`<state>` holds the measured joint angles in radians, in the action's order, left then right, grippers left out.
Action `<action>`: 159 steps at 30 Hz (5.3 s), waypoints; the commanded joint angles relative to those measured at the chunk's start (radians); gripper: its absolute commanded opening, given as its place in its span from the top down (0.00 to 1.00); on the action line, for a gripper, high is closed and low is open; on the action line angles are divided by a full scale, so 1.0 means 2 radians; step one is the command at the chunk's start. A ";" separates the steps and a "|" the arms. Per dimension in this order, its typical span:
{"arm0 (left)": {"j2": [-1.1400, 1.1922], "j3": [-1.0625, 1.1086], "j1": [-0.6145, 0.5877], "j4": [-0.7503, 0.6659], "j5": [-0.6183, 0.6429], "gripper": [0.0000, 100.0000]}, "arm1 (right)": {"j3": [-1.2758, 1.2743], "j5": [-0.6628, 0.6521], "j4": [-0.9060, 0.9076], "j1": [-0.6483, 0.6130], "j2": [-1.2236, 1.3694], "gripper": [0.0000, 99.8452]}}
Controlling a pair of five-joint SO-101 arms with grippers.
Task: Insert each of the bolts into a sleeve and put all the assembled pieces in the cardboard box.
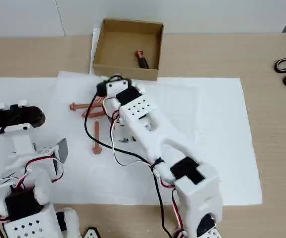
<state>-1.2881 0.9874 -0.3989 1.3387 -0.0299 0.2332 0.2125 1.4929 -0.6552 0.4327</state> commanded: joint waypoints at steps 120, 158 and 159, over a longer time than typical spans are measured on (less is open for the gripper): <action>0.767 -0.381 0.171 -0.015 0.018 0.88 | -0.008 -0.252 0.089 0.130 -0.189 1.00; 0.537 -0.257 0.203 -0.021 -0.453 1.00 | -0.009 -0.252 0.088 0.290 -0.412 1.00; 0.541 -0.247 0.203 -0.034 -0.478 1.00 | -0.009 -0.252 0.088 0.292 -0.419 1.00</action>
<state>-0.2033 0.4549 0.0015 1.3556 -0.8431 0.2117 -0.2831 1.6617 -0.0905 -0.3330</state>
